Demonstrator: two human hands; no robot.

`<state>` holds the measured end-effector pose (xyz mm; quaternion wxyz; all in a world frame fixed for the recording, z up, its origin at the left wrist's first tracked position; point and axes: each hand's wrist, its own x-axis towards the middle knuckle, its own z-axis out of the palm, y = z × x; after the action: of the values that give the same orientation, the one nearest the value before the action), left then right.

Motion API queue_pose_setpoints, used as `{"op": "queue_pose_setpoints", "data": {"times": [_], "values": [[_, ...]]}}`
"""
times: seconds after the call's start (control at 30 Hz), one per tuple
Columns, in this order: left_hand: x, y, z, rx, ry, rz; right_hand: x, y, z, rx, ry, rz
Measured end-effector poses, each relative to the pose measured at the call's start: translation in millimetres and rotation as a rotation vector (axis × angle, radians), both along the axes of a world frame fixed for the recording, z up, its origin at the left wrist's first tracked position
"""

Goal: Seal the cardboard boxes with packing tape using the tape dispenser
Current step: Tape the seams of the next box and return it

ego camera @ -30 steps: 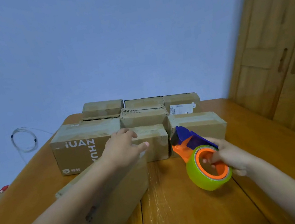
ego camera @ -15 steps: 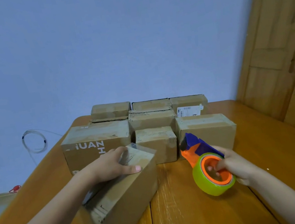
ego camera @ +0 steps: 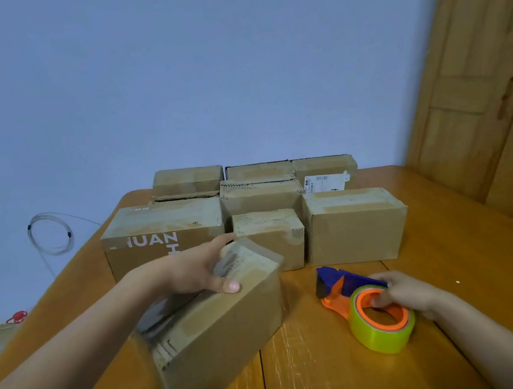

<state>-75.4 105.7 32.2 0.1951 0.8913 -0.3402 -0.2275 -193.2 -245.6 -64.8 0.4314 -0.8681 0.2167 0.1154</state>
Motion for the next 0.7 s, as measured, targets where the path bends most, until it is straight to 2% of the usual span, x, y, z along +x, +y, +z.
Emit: {"op": "queue_pose_setpoints", "data": {"times": [0.17, 0.2, 0.27, 0.37, 0.47, 0.53, 0.63, 0.7], "values": [[13.0, -5.0, 9.4, 0.106, 0.075, -0.133, 3.0, -13.4, 14.0, -0.397, 0.097, 0.240], [15.5, -5.2, 11.4, 0.137, 0.073, -0.155, 1.5, -11.7, 22.7, -0.439, 0.086, 0.259], [15.9, -5.0, 17.8, 0.174, 0.057, -0.170, -5.4, -2.5, 42.2, -0.458, -0.063, 0.239], [5.5, -4.3, 25.5, 0.108, 0.050, -0.119, -9.7, 21.3, 54.8, -0.312, -0.494, 0.151], [-18.3, -10.2, 22.0, 0.020, -0.069, -0.063, -7.7, 65.8, 51.7, -0.133, -0.886, 0.053], [-31.9, -16.5, 9.5, 0.055, -0.184, -0.090, -3.1, 99.2, 45.7, -0.015, -1.027, 0.035], [-40.0, -24.5, -13.2, 0.172, -0.308, -0.067, 9.4, 137.9, 29.1, 0.064, -1.161, 0.089], [-38.9, -22.7, -23.0, 0.197, -0.399, -0.040, 19.1, 152.6, 18.9, 0.199, -1.233, 0.055]]}}
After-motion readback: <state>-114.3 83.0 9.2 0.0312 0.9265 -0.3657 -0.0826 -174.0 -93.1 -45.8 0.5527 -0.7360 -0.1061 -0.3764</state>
